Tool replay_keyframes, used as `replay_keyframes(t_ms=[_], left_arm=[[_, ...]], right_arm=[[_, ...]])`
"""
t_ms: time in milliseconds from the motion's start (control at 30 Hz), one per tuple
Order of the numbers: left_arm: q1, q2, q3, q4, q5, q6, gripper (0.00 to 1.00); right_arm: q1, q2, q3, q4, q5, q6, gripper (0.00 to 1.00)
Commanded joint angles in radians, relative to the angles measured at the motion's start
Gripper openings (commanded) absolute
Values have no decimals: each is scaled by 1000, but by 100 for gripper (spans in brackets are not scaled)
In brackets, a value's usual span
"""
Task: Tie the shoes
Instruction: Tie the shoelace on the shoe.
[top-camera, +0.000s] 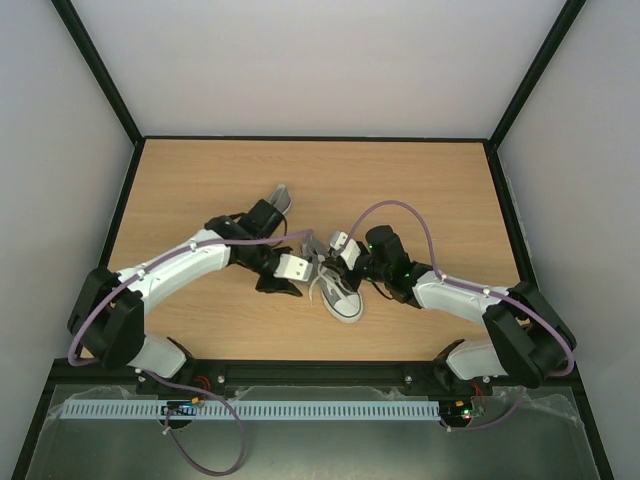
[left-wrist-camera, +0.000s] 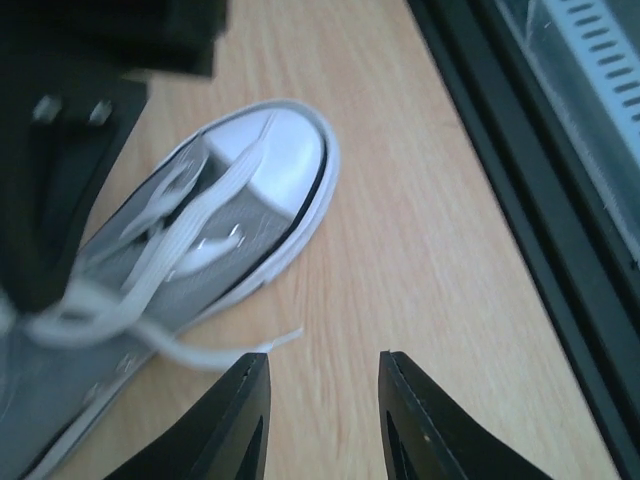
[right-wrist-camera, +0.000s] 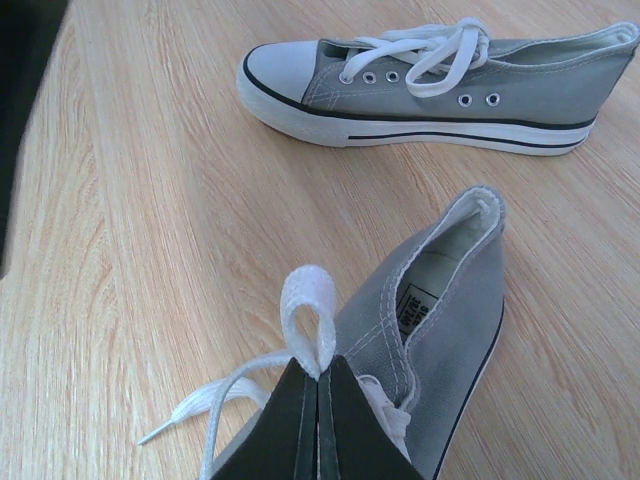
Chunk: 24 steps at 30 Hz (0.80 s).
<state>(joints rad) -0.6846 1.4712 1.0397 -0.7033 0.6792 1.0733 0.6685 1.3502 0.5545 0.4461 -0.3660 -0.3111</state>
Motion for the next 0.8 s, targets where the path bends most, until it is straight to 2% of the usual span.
replay_keyframes(t_ms=[0, 67, 167, 200, 267, 333, 467, 600, 767], left_arm=[[59, -51, -42, -4, -12, 94, 33], [62, -85, -108, 140, -51, 72, 35], [73, -80, -181, 411, -86, -51, 53], [76, -62, -191, 501, -98, -118, 56], [79, -40, -214, 667, -114, -218, 60], [80, -31, -228, 761, -100, -251, 61], [104, 17, -191, 734, -26, -271, 56], [120, 33, -183, 609, 112, -115, 50], [115, 56, -223, 709, 89, -171, 48]], right_arm=[[8, 6, 26, -3, -27, -16, 1], [8, 4, 29, -1, -35, -16, 1], [8, 1, 29, 2, -48, -18, 1], [8, 1, 30, 2, -50, -20, 1], [8, 0, 29, 1, -55, -25, 1], [8, -2, 28, -1, -61, -32, 1], [8, -6, 30, -1, -72, -37, 1], [8, -8, 31, 12, -87, -28, 1], [8, -12, 32, 15, -91, -28, 1]])
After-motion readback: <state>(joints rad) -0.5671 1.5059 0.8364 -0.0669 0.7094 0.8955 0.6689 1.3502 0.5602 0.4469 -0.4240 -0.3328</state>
